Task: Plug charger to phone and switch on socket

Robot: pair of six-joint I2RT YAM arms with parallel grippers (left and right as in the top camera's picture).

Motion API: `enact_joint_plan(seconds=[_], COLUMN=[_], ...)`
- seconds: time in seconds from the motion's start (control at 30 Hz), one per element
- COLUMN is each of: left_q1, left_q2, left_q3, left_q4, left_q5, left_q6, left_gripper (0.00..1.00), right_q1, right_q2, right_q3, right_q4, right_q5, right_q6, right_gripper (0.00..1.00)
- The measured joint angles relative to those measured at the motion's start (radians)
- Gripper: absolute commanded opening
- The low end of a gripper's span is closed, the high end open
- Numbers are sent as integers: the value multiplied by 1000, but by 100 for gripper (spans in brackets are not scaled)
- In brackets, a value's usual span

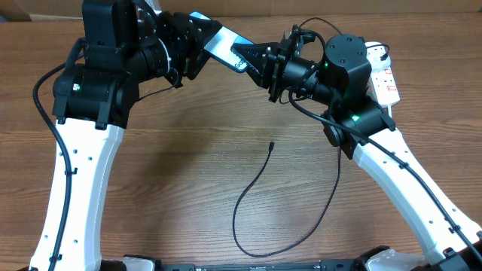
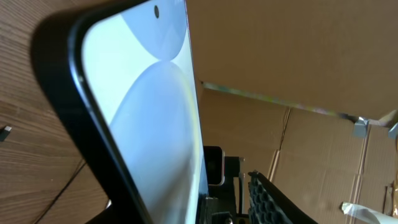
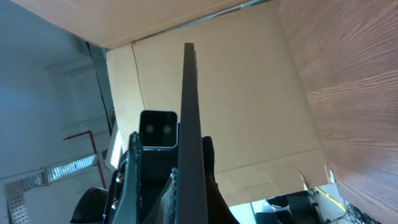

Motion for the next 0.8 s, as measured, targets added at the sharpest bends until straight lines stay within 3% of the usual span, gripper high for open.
enact_joint_plan(seconds=[0.23, 0.8], left_q1=[0, 0], left_q2=[0, 1], left_q3=[0, -2], left_q4=[0, -13], left_q5=[-10, -21], left_q6=[-15, -21], left_gripper=[36, 12], right_q1=[13, 27], right_q2=[0, 0], right_q3=[0, 0], right_q4=[4, 19], right_q5=[19, 44], right_q6=[8, 23], right_gripper=[4, 4])
